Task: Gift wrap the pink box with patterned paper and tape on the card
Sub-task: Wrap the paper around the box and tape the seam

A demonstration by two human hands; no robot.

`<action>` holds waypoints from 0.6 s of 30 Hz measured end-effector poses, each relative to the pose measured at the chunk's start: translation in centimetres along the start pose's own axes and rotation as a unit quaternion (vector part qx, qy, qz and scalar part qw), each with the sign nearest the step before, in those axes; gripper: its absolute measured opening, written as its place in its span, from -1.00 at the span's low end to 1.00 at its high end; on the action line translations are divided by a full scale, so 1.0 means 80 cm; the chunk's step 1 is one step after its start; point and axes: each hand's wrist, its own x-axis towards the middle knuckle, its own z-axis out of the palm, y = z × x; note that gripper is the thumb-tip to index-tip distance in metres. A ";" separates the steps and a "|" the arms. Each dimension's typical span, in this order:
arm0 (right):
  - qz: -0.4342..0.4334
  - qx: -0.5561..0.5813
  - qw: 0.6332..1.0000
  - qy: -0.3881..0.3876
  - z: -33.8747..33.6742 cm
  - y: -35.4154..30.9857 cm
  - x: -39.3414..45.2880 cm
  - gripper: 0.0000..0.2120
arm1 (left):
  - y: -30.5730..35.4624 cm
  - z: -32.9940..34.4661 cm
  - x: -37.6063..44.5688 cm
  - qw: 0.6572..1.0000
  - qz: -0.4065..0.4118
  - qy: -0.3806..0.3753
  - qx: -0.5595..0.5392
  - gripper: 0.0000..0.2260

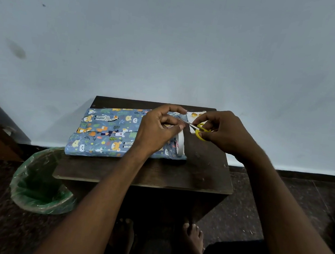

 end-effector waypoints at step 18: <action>0.118 -0.140 0.981 0.059 0.025 0.012 -0.001 -0.83 | -0.002 -0.003 -0.002 0.994 -0.062 0.014 -0.092 -0.40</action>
